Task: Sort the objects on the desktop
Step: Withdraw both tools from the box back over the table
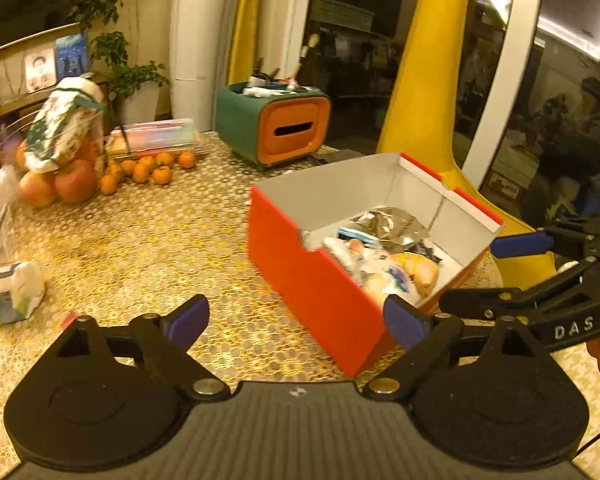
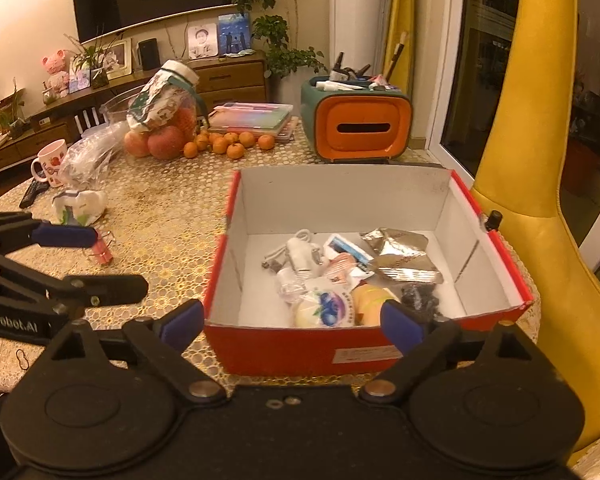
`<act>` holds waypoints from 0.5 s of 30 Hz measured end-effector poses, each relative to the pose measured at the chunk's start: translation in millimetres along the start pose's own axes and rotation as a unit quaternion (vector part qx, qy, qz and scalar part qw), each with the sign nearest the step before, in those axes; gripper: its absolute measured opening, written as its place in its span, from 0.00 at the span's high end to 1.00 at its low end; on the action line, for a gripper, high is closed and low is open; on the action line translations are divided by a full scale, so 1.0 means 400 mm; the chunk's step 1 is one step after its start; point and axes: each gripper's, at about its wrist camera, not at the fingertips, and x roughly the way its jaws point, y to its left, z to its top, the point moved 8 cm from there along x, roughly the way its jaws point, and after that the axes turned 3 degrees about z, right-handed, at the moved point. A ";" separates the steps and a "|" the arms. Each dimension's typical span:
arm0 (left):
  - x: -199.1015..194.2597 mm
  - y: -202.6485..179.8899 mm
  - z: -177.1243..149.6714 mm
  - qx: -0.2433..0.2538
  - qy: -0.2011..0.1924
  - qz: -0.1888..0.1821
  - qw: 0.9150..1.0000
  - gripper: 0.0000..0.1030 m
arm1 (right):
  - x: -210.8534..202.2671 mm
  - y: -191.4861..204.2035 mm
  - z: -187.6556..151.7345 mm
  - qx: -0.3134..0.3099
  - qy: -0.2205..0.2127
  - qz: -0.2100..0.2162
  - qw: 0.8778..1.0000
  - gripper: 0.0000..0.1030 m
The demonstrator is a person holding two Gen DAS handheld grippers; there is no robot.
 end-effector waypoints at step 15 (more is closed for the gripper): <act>-0.019 0.218 -0.039 -0.010 -0.016 0.021 1.000 0.00 | 0.089 0.167 0.024 -0.025 0.016 0.032 0.999 0.04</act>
